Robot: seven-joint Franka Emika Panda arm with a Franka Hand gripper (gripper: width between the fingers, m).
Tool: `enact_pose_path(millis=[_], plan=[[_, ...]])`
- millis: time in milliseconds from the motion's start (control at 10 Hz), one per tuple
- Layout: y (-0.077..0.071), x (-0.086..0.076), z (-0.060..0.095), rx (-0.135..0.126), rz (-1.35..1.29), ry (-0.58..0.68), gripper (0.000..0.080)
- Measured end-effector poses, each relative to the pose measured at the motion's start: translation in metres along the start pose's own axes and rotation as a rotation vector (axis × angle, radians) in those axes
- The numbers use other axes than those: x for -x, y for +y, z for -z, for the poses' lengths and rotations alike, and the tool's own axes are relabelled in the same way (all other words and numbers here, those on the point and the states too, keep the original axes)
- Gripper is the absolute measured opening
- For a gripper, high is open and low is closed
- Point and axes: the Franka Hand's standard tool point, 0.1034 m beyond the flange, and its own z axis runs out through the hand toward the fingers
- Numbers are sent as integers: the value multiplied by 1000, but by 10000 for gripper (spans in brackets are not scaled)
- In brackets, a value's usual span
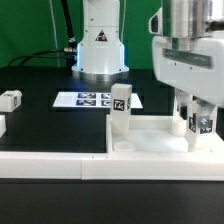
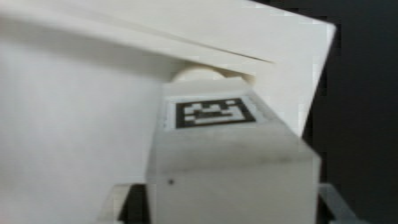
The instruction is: Assemble square table
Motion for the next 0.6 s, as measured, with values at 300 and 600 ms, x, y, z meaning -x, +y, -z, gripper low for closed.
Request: enact_pose_path(millis=[300, 600], plan=[[2, 3, 0, 11, -373, -23, 295], [-4, 5, 4, -15, -22, 14, 512]])
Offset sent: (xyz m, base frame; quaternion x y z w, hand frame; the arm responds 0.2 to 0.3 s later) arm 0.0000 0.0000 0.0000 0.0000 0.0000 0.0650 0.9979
